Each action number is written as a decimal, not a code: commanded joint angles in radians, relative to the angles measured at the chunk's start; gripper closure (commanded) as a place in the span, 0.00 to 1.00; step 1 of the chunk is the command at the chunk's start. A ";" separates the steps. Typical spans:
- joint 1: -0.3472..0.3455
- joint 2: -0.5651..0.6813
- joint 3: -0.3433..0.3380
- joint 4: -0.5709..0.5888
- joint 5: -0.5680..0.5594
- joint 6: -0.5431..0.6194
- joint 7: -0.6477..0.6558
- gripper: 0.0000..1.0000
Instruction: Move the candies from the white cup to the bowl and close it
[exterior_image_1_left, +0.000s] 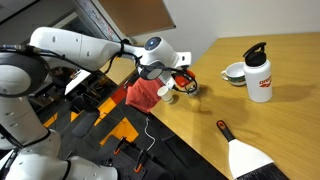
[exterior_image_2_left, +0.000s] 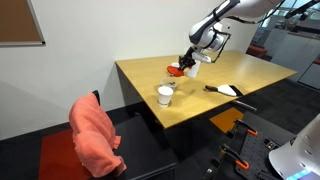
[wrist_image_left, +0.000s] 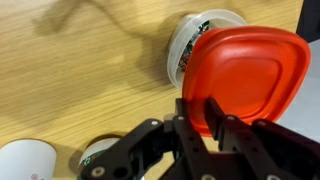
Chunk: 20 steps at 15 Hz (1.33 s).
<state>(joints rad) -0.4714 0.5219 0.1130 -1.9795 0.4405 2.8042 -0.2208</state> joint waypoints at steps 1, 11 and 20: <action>0.054 -0.015 -0.035 -0.037 0.003 0.041 0.057 0.94; 0.085 0.038 -0.055 -0.046 -0.009 0.106 0.116 0.94; 0.103 0.098 -0.057 -0.023 -0.012 0.157 0.201 0.94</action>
<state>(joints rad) -0.3964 0.6072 0.0736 -2.0103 0.4376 2.9263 -0.0763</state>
